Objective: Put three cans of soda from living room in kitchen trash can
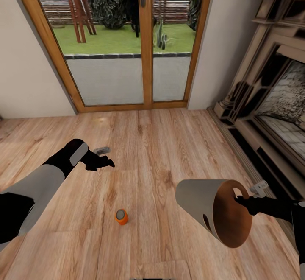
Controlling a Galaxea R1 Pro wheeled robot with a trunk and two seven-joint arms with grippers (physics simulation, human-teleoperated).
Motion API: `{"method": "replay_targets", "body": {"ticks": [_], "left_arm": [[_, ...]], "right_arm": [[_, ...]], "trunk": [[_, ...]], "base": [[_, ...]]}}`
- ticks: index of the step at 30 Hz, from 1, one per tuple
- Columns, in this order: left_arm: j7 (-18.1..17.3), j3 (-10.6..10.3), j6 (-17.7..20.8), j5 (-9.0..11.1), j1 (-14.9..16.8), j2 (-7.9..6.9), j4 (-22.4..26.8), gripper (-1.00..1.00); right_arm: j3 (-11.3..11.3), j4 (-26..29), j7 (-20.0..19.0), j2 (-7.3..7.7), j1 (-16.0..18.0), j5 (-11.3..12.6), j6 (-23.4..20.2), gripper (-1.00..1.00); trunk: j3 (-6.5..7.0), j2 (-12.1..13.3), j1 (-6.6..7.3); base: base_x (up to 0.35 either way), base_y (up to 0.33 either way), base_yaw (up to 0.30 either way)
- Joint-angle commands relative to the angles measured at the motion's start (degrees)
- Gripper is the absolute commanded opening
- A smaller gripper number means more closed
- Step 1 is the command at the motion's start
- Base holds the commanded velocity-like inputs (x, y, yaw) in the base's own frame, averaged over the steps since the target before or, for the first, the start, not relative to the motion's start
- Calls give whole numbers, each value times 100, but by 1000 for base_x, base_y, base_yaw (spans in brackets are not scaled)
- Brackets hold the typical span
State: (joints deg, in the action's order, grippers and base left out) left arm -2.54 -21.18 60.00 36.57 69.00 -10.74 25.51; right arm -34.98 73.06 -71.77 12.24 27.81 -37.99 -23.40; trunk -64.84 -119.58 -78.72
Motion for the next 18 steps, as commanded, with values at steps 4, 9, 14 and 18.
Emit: {"method": "replay_targets", "body": {"ticks": [4,9,14,18], "left_arm": [[6,0,0,0,-1,1,7,100],[7,0,0,0,-1,1,14,100],[15,0,0,-1,0,2,9,100],[19,0,0,-5,-1,2,7,100]], "right_arm": [[2,-14,4,-2,22,18,-31,-100],[7,-19,42,-3,30,27,-160,-100],[7,-20,48,-2,31,29,-195,-100],[5,-20,49,2,31,29,-199,-100]], "trunk": [[0,0,0],[0,0,0],[0,0,0],[0,0,0]], "base": [[2,0,0],[185,0,0],[302,0,0],[241,-18,0]]}}
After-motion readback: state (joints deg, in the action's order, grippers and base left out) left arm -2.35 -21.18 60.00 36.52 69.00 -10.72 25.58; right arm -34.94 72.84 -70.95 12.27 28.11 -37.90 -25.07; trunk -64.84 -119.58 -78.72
